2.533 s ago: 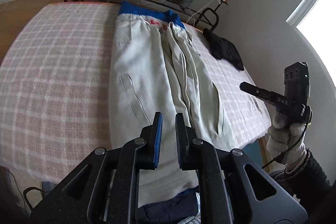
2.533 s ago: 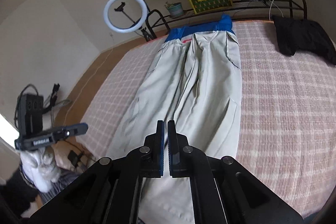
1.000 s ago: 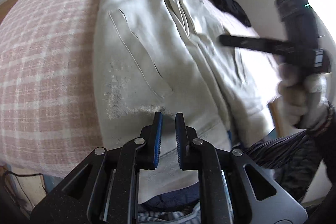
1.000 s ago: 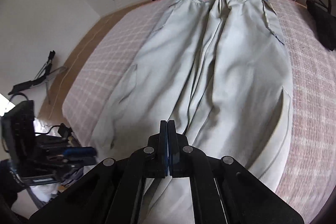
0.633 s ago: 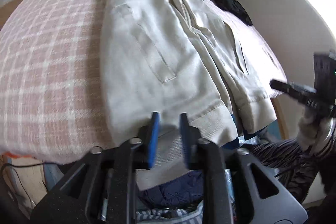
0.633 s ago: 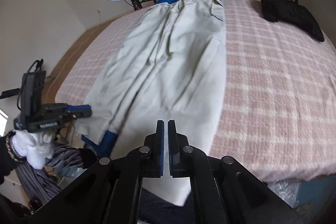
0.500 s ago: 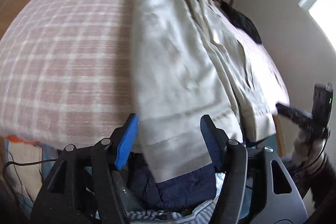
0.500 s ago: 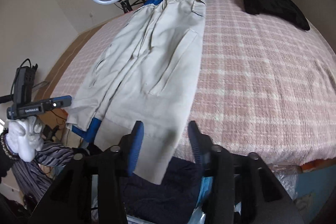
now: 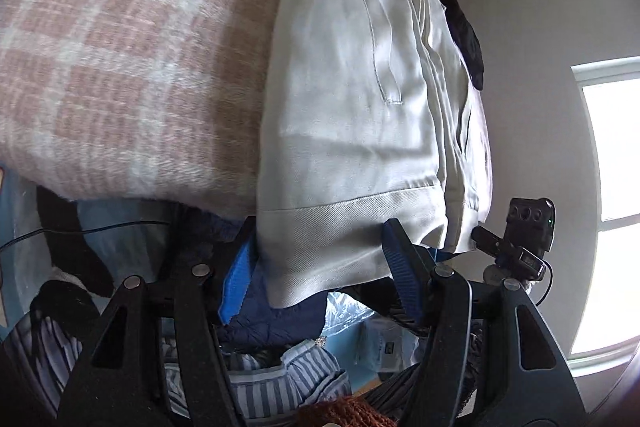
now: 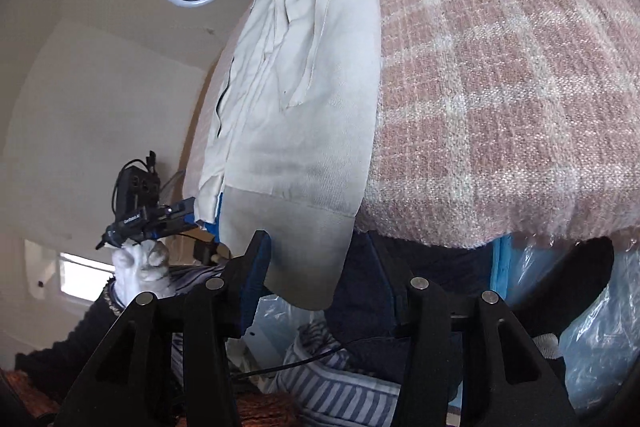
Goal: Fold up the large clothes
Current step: 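Grasp the jacket hem with both grippers and lift it toward the collar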
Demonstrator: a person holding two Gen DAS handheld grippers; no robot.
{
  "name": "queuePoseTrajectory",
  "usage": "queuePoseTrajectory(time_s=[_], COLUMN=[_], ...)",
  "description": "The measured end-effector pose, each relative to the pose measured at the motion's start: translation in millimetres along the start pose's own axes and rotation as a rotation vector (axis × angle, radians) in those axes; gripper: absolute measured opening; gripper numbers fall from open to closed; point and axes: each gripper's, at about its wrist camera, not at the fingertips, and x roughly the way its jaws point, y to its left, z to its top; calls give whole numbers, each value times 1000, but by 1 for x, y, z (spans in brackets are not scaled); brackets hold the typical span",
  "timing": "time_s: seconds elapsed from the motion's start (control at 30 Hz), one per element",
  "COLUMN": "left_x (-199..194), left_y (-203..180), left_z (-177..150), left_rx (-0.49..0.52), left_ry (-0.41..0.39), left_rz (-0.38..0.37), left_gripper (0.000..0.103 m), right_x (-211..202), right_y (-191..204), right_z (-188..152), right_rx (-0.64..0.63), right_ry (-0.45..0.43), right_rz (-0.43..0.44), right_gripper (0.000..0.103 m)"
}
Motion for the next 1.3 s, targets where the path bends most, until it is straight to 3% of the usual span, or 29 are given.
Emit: queuePoseTrajectory(time_s=[0.17, 0.23, 0.37, 0.4, 0.5, 0.97, 1.3], left_x=[7, 10, 3, 0, -10, -54, -65], left_y=[5, 6, 1, -2, -4, -35, -73], left_z=[1, 0, -4, -6, -8, 3, 70], left_rx=[-23, -36, -21, -12, -21, 21, 5], left_ry=[18, 22, 22, 20, 7, -76, -194], left_rz=[-29, -42, -46, -42, -79, -176, -195], left_gripper=[63, 58, 35, 27, 16, 11, 10], right_x=[19, 22, 16, 13, 5, -21, -23], right_y=[14, 19, 34, 38, 44, 88, 109], right_z=[-5, -5, -4, -3, -2, 21, 74], right_rx=[-22, -21, -39, -49, -25, -46, -35], right_ry=[65, 68, 64, 57, 20, -100, -148], right_rz=[22, 15, 39, 39, 78, 161, 132], right_gripper=[45, 35, 18, 17, 14, 11, 11])
